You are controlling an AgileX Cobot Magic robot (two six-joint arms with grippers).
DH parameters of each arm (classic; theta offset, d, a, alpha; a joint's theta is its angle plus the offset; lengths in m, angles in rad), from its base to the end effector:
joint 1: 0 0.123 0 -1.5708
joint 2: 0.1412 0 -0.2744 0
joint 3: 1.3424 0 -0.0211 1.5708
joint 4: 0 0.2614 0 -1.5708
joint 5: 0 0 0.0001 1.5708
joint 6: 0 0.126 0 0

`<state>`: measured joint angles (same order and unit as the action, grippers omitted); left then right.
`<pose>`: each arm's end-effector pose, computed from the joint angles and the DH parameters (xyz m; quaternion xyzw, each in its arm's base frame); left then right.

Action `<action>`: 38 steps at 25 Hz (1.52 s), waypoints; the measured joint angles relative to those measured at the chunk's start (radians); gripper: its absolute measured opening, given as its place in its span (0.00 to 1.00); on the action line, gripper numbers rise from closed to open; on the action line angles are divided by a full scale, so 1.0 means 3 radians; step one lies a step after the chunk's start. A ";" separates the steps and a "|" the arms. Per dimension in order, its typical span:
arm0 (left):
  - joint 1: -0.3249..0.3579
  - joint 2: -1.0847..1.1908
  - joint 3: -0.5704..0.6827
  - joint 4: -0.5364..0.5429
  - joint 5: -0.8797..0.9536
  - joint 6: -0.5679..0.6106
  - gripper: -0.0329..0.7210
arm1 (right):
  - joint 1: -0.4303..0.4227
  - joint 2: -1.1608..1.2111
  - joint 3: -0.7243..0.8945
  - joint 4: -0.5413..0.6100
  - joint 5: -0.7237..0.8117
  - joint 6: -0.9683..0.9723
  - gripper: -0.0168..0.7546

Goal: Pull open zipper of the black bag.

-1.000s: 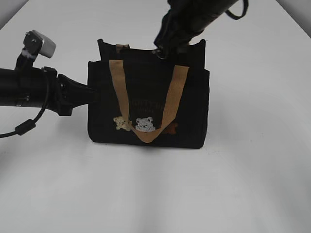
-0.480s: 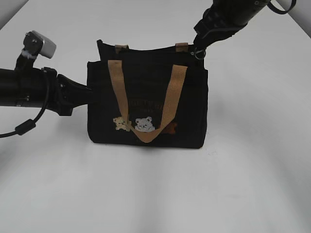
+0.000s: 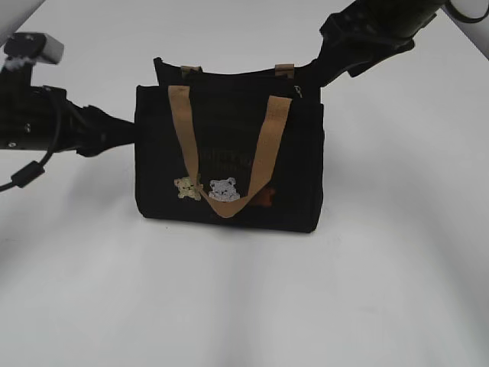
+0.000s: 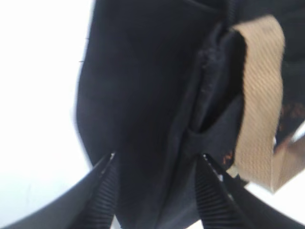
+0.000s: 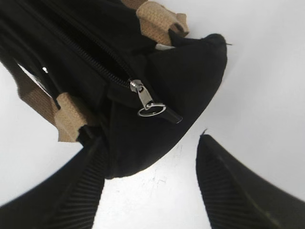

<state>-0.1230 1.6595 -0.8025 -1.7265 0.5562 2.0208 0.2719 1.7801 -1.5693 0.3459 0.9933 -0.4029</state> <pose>0.3382 -0.1081 0.1564 0.2834 0.8281 -0.2134 0.4339 0.3874 0.1452 0.2623 -0.2620 0.9253 0.1468 0.2318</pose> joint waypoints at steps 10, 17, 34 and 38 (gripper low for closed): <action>0.0000 -0.1052 0.0000 0.1922 -0.0422 -0.3301 0.62 | -0.0073 -0.0620 0.0373 -0.0215 0.0551 0.0669 0.63; 0.0000 -0.1835 0.0017 0.3702 0.0343 -0.5182 0.58 | -0.0073 -0.1718 0.1606 -0.0390 0.0628 0.1006 0.63; 0.0000 -0.4513 0.0139 0.5868 0.1794 -0.6684 0.52 | -0.0073 -0.4925 0.3390 -0.0724 0.0751 0.0971 0.62; 0.0000 -0.4807 0.0562 0.5904 0.1753 -0.6687 0.51 | -0.0073 -0.5462 0.3483 -0.0758 0.0718 0.0941 0.55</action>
<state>-0.1230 0.2173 -0.6339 0.0448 1.0820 0.0148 0.2499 0.1415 -0.5243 0.1183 1.2087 -0.1207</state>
